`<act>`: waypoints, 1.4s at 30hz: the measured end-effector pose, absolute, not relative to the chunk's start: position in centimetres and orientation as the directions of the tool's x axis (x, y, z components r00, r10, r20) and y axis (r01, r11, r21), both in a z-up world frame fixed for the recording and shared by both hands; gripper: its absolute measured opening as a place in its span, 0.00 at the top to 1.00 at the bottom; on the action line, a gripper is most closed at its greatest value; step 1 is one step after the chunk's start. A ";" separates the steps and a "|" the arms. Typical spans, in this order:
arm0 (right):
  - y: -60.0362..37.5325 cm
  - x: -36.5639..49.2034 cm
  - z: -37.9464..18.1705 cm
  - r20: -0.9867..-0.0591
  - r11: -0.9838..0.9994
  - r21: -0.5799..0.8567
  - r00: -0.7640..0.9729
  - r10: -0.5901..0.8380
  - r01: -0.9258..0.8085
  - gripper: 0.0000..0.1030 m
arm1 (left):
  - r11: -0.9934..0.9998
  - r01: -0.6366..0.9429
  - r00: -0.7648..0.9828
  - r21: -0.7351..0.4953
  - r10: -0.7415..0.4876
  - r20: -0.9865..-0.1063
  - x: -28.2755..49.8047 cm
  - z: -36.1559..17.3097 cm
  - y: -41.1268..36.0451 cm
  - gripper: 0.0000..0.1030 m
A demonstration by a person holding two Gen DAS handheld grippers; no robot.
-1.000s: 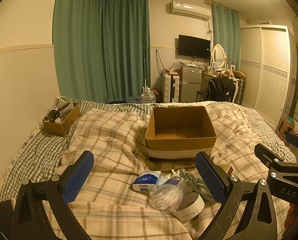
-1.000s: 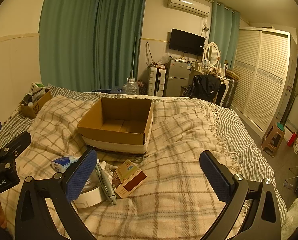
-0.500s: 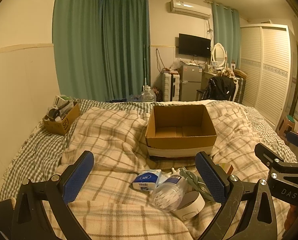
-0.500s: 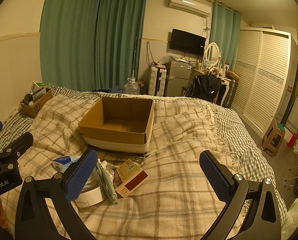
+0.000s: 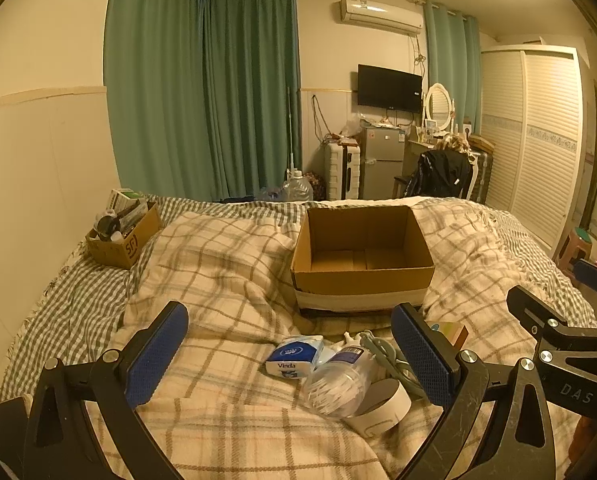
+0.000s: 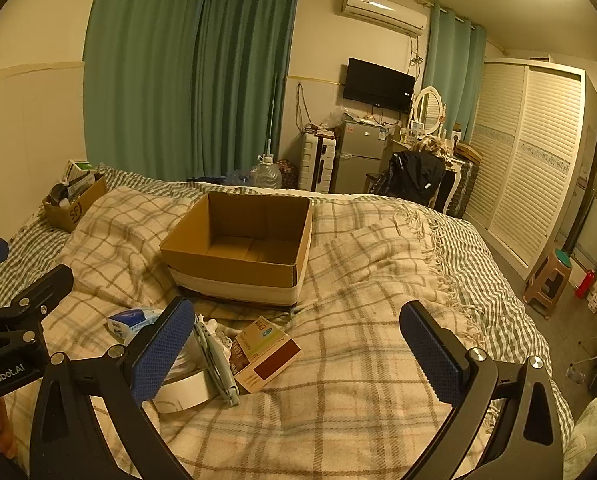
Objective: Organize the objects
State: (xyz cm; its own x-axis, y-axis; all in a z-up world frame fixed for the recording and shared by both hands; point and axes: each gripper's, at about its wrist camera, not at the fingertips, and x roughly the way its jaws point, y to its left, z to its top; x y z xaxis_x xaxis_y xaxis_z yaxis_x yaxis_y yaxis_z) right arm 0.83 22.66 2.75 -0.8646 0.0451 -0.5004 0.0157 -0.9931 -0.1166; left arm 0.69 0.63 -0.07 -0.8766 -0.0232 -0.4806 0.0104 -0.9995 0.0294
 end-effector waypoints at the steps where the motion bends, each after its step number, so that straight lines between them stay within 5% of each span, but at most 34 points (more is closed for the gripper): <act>1: 22.6 0.8 2.7 -0.500 -0.993 -0.117 -0.865 0.045 0.016 0.00 | -1.000 0.010 -0.877 0.029 -0.023 -0.480 0.7 -0.1 0.6 0.00; 26: 23.0 1.3 3.6 -0.467 -0.989 -0.145 -0.882 0.057 0.014 0.00 | -0.998 0.007 -0.867 0.055 -0.033 -0.496 0.7 0.6 1.6 0.00; 42: 25.7 -2.6 -1.0 -0.574 -0.993 -0.122 -0.816 0.069 0.002 0.00 | -0.997 -0.003 -0.713 0.081 -0.054 -0.699 -4.3 -6.6 2.6 0.00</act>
State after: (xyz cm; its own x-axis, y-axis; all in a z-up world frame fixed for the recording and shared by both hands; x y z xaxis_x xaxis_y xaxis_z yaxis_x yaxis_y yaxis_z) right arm -2.62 25.71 -1.01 -0.8159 0.0691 -0.5740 0.0015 -0.9926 -0.1216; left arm -4.33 2.59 -6.63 -0.7133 -0.0544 -0.6987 -0.0030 -0.9967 0.0807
